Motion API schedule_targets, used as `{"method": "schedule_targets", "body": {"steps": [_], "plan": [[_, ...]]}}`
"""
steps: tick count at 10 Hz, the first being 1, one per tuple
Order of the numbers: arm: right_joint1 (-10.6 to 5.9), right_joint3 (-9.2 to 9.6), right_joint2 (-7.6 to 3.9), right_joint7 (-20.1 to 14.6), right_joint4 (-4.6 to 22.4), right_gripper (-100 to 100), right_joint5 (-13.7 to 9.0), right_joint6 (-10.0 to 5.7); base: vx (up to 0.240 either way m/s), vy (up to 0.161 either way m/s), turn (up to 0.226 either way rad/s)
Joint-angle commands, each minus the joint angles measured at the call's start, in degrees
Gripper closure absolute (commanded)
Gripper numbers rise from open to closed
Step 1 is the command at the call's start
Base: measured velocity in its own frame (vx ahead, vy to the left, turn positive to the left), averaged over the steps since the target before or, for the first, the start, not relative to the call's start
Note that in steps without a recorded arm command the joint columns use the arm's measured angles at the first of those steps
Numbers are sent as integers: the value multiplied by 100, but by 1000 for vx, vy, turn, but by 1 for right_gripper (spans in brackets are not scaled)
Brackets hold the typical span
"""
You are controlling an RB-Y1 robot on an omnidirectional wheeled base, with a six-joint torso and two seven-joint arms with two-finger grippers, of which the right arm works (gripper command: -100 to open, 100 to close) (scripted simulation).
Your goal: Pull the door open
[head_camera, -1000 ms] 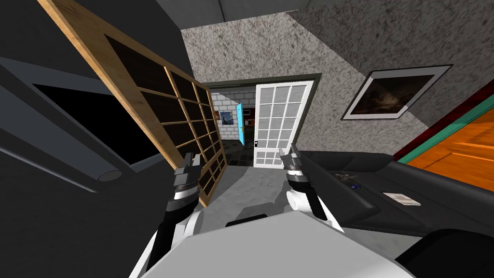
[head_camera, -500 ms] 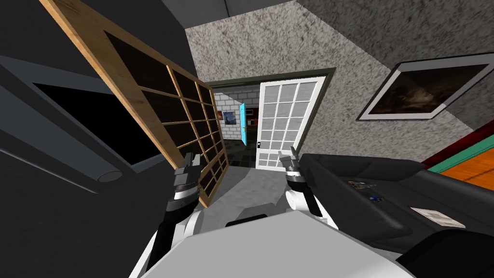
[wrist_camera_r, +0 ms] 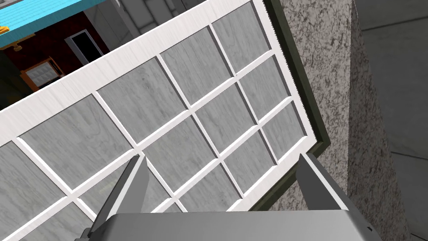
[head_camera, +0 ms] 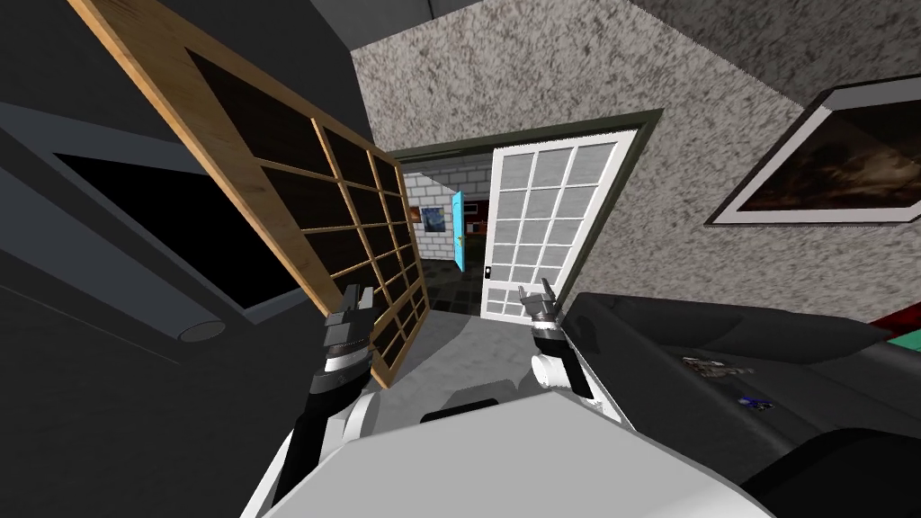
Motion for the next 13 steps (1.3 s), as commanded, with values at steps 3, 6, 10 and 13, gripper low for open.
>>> {"method": "schedule_targets", "body": {"steps": [3, 6, 10, 13], "plan": [[-159, -109, -49, -354, 485, -100, -156, -129, 58, -16, 72], [-308, -209, -67, -743, 1005, -100, -328, -265, 104, -30, 115], [-460, -310, -80, -1137, 1533, -100, -502, -403, 71, -32, 89], [-563, -378, -86, -1403, 1891, -100, -620, -496, 55, -27, 79]]}}
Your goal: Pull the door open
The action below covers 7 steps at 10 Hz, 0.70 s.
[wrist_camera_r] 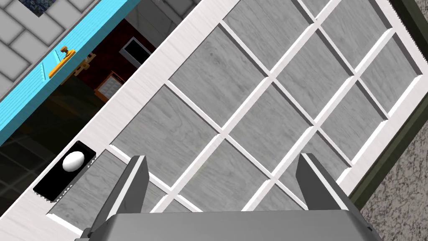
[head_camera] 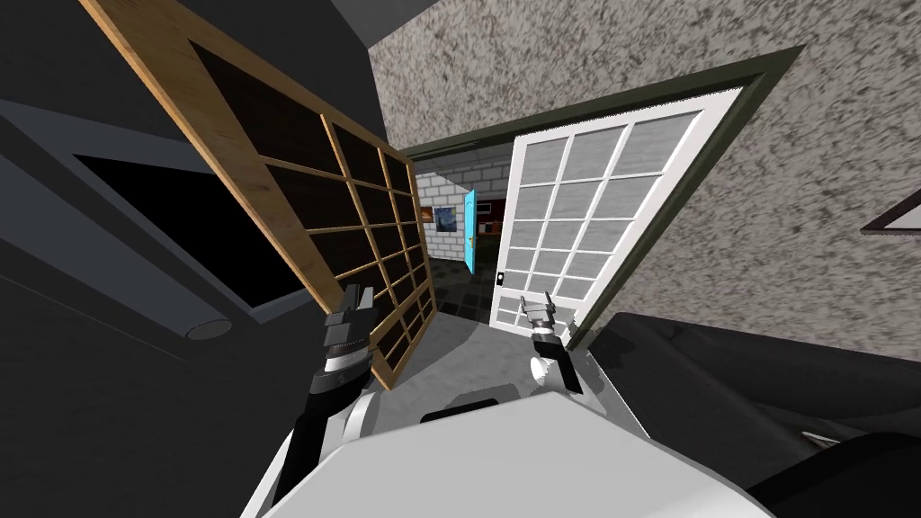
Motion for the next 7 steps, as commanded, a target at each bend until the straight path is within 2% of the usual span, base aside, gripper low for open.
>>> {"method": "schedule_targets", "body": {"steps": [1, 4, 5, 7], "plan": [[-83, -56, -9, -214, 275, -100, -91, -73, 72, -38, 137], [-237, -159, -9, -614, 811, -100, -269, -213, 93, -37, 112], [-237, -159, -9, -614, 811, -100, -269, -213, 66, -30, 46], [-339, -227, -8, -880, 1146, -100, -387, -305, 62, -28, 115]]}}
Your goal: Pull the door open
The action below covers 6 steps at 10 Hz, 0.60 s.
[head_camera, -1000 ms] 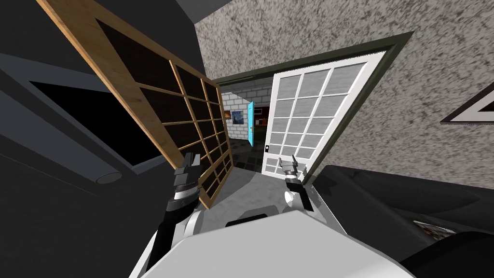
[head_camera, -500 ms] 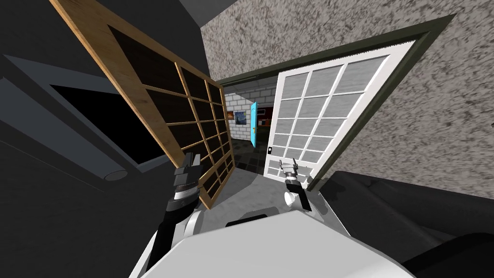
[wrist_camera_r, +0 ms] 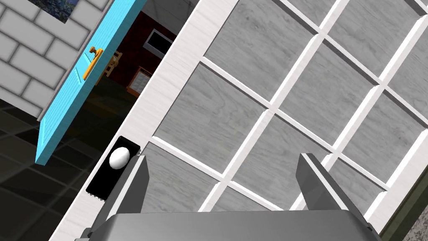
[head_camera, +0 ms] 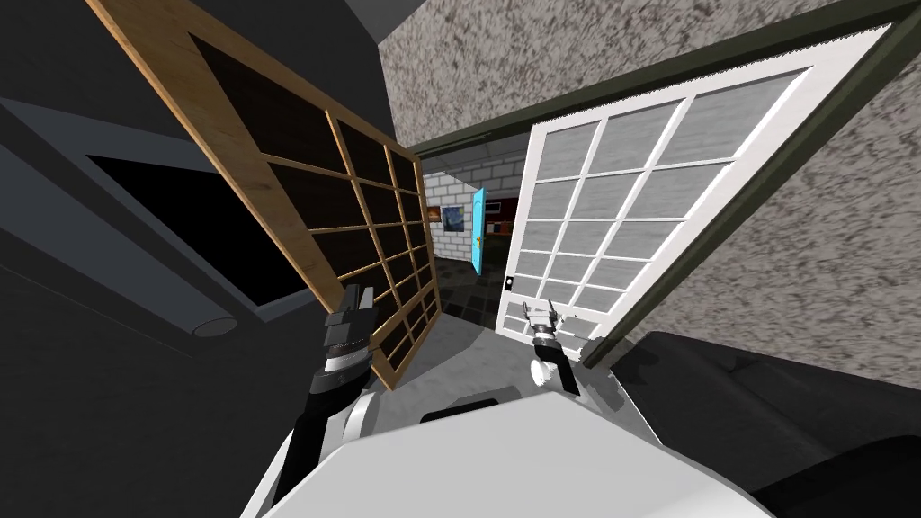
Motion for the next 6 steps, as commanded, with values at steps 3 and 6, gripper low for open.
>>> {"method": "schedule_targets", "body": {"steps": [3, 6], "plan": [[-198, -121, 18, -474, 648, -100, -206, -166, 86, -51, 115], [-296, -186, 26, -728, 989, -100, -319, -255, 54, -37, 66]]}}
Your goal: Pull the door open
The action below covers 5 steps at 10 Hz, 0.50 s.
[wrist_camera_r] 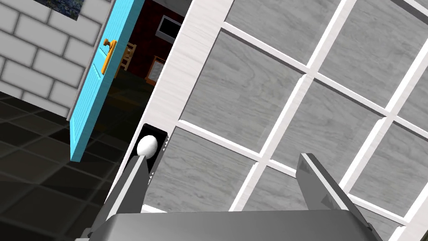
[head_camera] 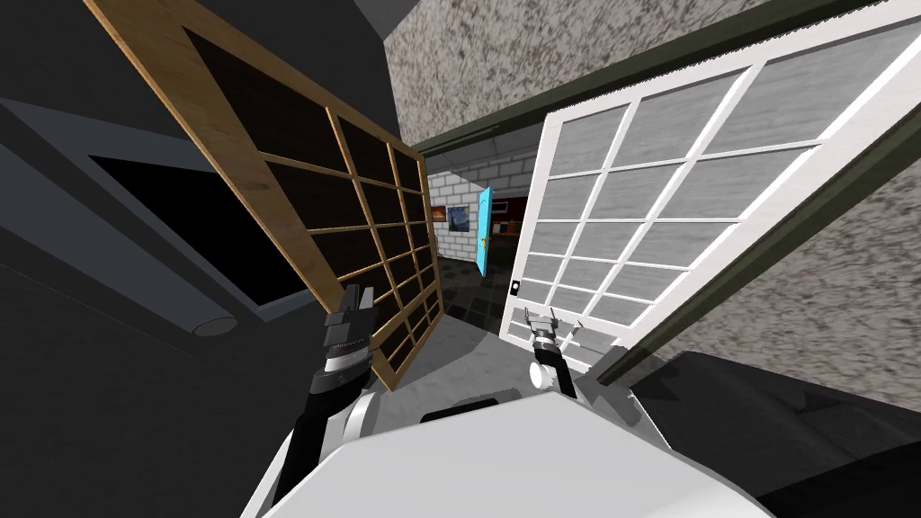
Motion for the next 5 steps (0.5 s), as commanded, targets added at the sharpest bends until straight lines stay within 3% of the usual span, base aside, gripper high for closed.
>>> {"method": "schedule_targets", "body": {"steps": [1, 5], "plan": [[-48, -53, 8, -210, 214, -100, -92, -42, 82, -61, 134], [-232, -175, 33, -685, 851, -100, -302, -208, 88, -51, 107]]}}
